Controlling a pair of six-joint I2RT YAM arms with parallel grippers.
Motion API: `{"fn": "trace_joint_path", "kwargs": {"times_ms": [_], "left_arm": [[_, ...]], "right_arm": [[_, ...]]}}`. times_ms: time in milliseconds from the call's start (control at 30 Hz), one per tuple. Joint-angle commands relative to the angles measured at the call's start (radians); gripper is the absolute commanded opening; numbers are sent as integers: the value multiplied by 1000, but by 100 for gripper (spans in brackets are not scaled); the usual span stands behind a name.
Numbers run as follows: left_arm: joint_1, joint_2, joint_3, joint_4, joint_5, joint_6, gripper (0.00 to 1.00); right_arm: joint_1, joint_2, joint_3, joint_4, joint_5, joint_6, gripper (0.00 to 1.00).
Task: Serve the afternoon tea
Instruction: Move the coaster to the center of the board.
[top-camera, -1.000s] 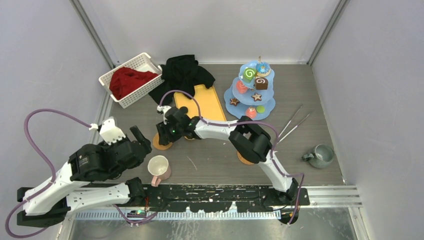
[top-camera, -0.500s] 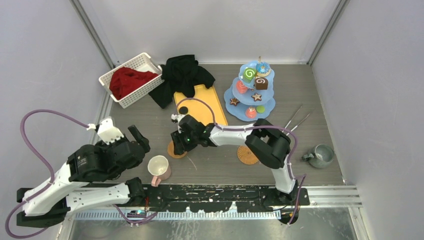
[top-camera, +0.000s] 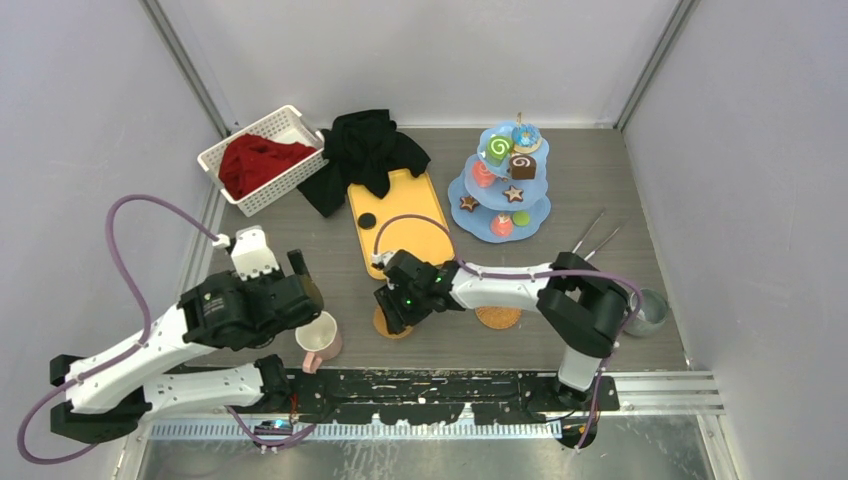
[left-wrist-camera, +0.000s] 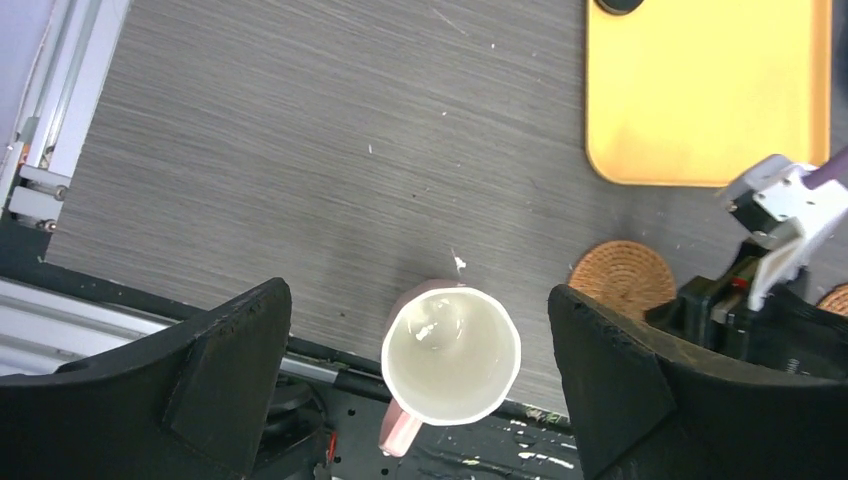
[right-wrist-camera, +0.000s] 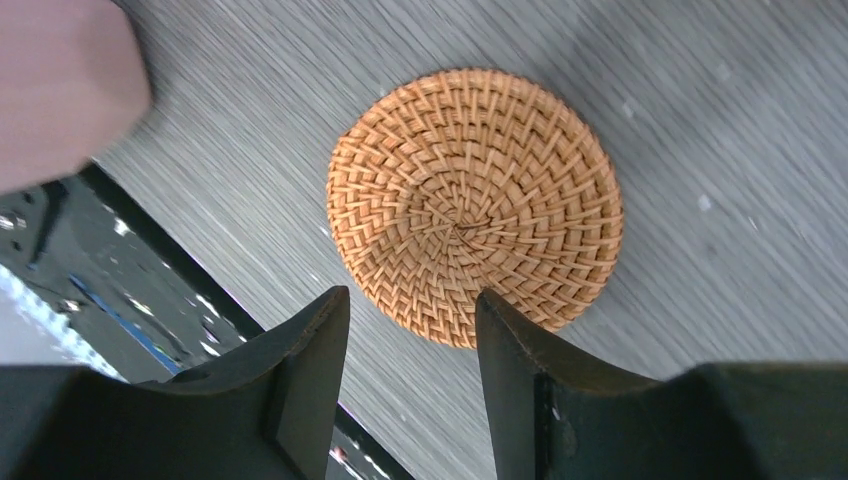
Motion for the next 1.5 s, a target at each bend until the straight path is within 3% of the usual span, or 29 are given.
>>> {"fn": "trace_joint_path", "kwargs": {"times_ms": [0,133,233,333,467,633,800,933,1467], "left_arm": [[-3,-1,34,-72,24,53,99],[-2,-15,13,4,64,116,100],[-2,36,49,-59,45,132,99],[-2,102,97,-111,64,157,99],[-2,162,81,-81,182,214,99],[-2,163,67,-127,325,181,99],[-2,97,-37,-136,436,126,99],[-5,76,-151,-33,560,155,99],[-12,26,-315,139,649,190,70]], "right_arm": [[-5,-70,-76,-181,133,-6,55],[-19,-150,-98,-179,139,-13,55],[-19,-254,-77,-185,188,-11,56],[-29,-373,-57,-183,270,-5,64],[-103,-470,-61,-192,419,23,72],[-243,-539,-94,-193,434,42,77],[-272,-562,-83,-195,474,32,80],[-281,-559,-61,-198,494,23,81],[-290,-525,-46,-207,508,37,81]]}}
